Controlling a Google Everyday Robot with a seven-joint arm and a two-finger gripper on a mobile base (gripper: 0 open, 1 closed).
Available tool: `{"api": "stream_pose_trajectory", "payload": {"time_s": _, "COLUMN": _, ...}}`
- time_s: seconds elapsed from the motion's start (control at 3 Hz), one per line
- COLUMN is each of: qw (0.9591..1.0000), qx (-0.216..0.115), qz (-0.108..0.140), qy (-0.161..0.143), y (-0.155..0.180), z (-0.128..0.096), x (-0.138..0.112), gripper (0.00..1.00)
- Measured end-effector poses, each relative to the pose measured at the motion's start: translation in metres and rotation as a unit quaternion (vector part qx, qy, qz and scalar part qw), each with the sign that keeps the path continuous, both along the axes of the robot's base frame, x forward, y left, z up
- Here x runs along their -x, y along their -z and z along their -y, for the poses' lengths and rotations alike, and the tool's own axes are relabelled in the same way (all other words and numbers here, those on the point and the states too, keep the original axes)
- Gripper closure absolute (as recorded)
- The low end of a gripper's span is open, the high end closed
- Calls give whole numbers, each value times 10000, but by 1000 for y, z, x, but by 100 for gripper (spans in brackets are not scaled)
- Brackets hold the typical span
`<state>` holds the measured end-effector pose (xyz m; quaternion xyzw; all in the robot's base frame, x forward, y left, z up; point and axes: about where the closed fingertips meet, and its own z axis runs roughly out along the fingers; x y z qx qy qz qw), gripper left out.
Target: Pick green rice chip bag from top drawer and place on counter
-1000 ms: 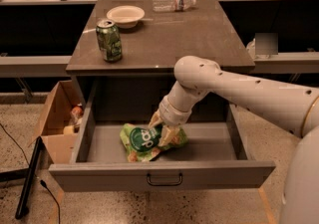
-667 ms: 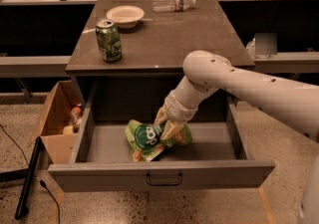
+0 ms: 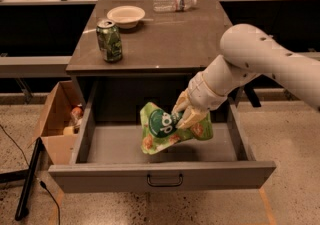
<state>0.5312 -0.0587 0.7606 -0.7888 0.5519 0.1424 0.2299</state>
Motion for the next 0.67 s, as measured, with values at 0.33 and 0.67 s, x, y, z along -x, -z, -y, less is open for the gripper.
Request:
{"api": "stream_pose_trajectory", "payload": {"time_s": 0.33, "qw": 9991, "qx": -45, "qz": 244, "qy": 356, "y": -48, "z": 16, "x": 0, "gripper": 100}}
{"api": "stream_pose_trajectory", "payload": {"time_s": 0.67, "qw": 9957, "qx": 13, "qz": 561, "qy": 734, "y": -86, "z": 32, "x": -17, "gripper": 100}}
